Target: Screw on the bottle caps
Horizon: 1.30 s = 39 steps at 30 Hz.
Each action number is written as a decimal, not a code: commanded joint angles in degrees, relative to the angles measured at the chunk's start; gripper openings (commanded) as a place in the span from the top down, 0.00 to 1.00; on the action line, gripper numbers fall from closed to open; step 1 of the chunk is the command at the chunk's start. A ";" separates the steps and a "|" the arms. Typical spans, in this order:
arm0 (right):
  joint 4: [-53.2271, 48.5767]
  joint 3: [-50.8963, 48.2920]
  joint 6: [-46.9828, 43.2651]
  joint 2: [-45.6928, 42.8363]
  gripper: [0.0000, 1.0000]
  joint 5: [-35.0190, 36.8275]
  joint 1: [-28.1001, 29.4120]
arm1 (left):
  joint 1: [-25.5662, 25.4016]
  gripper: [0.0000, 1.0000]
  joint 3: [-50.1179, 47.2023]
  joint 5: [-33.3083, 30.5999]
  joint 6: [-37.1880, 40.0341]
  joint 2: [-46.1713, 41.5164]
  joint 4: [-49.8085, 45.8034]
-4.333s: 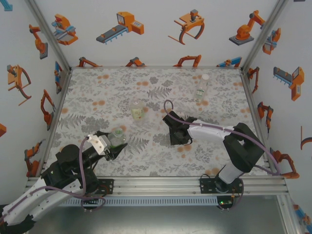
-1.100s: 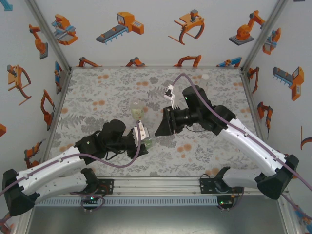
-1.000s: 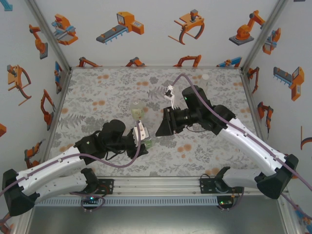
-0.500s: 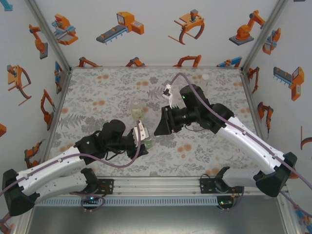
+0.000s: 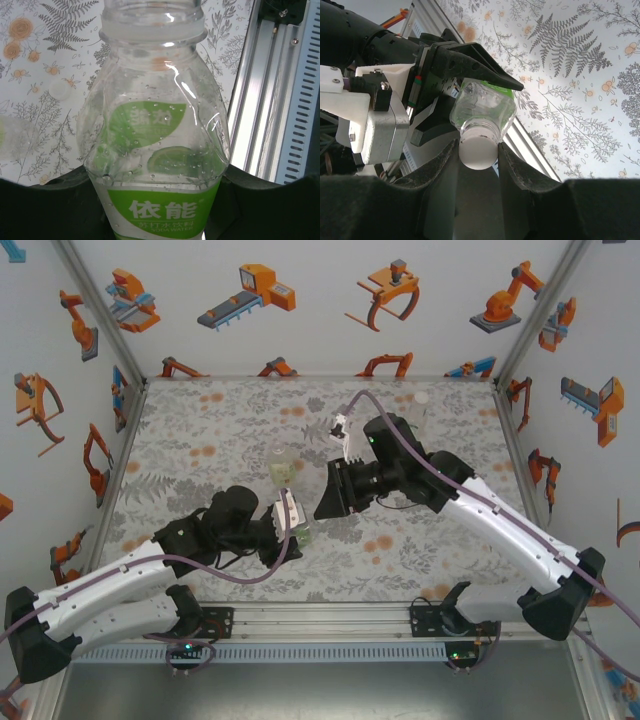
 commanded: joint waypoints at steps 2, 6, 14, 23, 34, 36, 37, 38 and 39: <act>-1.46 1.91 -1.06 0.01 0.79 3.92 1.17 | -0.06 1.00 1.61 -2.80 -0.89 -1.03 2.73; -5.54 2.52 -2.25 1.02 0.79 12.11 -0.33 | -0.09 1.00 1.27 -5.92 -1.66 -2.98 0.85; -2.71 -4.42 -1.12 4.89 0.79 23.44 -4.55 | -0.01 1.00 -1.55 -13.80 -4.19 -10.71 -1.91; 8.02 -13.92 0.11 18.71 0.78 31.66 -4.55 | -0.01 1.00 -3.61 -14.86 -4.95 -17.78 -1.34; 12.45 -15.93 0.45 25.62 0.57 35.00 -4.55 | 0.08 1.00 -3.45 -15.50 -4.76 -19.62 -2.48; 11.32 -15.00 0.09 25.17 0.52 35.43 -4.55 | 0.08 1.00 -3.38 -15.48 -4.73 -19.63 -2.48; 10.60 -14.18 -0.19 24.97 0.51 35.51 -4.55 | 0.08 1.00 -3.40 -15.46 -4.75 -19.66 -2.60; 9.88 -13.22 -0.44 24.75 0.50 35.56 -4.56 | 0.08 1.00 -3.27 -15.43 -4.77 -19.60 -2.65; 9.23 -12.34 -0.83 24.69 0.50 35.57 -4.55 | 0.12 1.00 -3.23 -15.43 -4.77 -19.61 -2.83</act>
